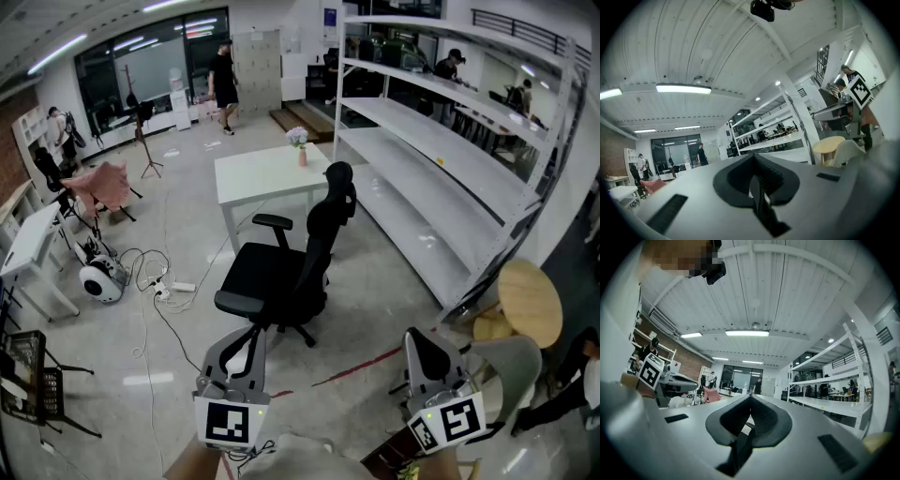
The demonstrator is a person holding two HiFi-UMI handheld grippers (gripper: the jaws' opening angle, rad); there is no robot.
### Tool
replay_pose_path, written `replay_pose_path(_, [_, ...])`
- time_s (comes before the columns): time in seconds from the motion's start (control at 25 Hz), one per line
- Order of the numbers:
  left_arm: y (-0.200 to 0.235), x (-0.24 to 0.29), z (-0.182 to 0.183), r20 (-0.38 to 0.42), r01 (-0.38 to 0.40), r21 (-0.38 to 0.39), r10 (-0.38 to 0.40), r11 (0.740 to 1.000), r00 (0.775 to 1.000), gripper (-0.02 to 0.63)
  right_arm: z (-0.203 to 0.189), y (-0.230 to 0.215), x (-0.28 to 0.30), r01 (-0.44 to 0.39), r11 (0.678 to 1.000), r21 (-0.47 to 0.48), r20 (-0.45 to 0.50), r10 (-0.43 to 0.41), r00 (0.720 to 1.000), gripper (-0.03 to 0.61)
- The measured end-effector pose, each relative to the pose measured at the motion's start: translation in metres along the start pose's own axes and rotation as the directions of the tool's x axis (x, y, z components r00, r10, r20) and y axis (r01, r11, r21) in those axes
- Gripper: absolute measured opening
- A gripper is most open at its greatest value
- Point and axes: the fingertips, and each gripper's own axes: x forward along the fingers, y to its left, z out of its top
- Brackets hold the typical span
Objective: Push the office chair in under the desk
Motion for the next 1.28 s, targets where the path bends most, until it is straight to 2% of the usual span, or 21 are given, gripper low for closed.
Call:
replay_pose_path(0.36, [-0.011,0.001,0.012,0.003,-0.008,0.039,0.008,0.999,1.0,0.008,-0.001,-0.019,-0.008,0.015,1.0,0.002,-0.001,-0.015,1.0,0.006])
replay_pose_path(0.6, [-0.032,0.008,0.016,-0.006,0.016,0.066,-0.016,0.998,1.0,0.008,-0.007,-0.03,-0.015,0.005,1.0,0.014,0.001,-0.005,1.0,0.006])
replay_pose_path(0.8, [-0.06,0.019,0.02,0.02,0.059,0.104,-0.061,0.993,0.998,0.008,-0.026,-0.047,-0.019,-0.002,0.999,0.034,-0.021,0.003,1.0,0.006])
replay_pose_path(1.04, [-0.083,0.029,0.017,0.0,0.057,0.077,-0.057,0.995,0.998,0.008,-0.037,-0.061,-0.027,-0.014,1.0,0.022,-0.028,0.014,0.999,0.006])
replay_pose_path(1.28, [-0.087,0.053,0.017,0.02,0.059,0.116,-0.062,0.991,0.998,0.008,-0.058,-0.074,-0.017,-0.016,0.999,0.035,-0.068,0.018,0.998,0.006])
